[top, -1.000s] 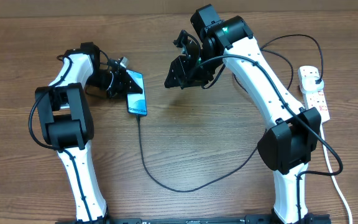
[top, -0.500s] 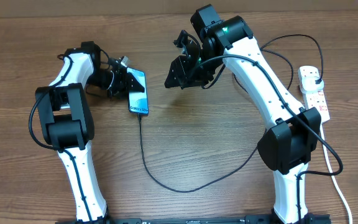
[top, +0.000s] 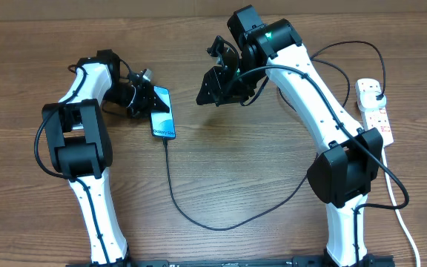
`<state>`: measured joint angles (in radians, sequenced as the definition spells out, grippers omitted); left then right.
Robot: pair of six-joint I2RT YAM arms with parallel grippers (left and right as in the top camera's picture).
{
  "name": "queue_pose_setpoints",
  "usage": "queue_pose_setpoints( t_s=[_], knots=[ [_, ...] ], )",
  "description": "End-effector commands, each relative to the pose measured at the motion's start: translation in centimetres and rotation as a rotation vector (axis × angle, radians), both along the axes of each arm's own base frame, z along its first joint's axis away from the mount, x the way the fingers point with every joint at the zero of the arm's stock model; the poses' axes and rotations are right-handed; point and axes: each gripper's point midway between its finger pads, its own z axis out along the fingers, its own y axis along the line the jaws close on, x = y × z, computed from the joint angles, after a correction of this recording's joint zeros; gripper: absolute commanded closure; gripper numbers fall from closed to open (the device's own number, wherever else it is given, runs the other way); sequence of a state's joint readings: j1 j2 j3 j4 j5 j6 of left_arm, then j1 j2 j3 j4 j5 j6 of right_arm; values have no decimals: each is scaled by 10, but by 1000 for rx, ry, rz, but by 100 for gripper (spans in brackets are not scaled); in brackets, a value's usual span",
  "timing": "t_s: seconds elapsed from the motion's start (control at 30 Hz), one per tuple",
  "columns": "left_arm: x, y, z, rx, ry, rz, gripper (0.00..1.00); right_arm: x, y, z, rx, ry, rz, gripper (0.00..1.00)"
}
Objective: Plug charger to phone and switch on socket
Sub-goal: 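Release the phone and cable, opening both grippers and withdrawing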
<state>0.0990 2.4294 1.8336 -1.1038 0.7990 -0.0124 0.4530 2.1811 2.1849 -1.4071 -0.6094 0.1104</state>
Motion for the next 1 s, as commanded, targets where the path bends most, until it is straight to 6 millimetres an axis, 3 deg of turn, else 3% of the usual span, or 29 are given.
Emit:
queue_pose_setpoints(
  t_s=[0.0, 0.07, 0.17, 0.27, 0.53, 0.87, 0.97],
  knots=[
    [-4, 8, -14, 72, 49, 18, 90, 1, -3, 19, 16, -52, -1, 47],
    [-4, 8, -14, 72, 49, 18, 89, 1, -3, 19, 16, -52, -1, 47],
    [-4, 8, -14, 72, 49, 18, 75, 1, -3, 19, 16, -52, -1, 47],
    [-4, 8, -14, 73, 49, 18, 69, 1, -3, 19, 16, -52, -1, 47],
    [-4, 13, -19, 109, 48, 14, 67, 1, -3, 19, 16, -52, -1, 46],
    [-8, 33, -33, 254, 72, 12, 69, 1, -3, 19, 16, -52, -1, 46],
    [-9, 41, -37, 308, 84, 15, 65, 1, -3, 19, 16, -52, -1, 46]
  ],
)
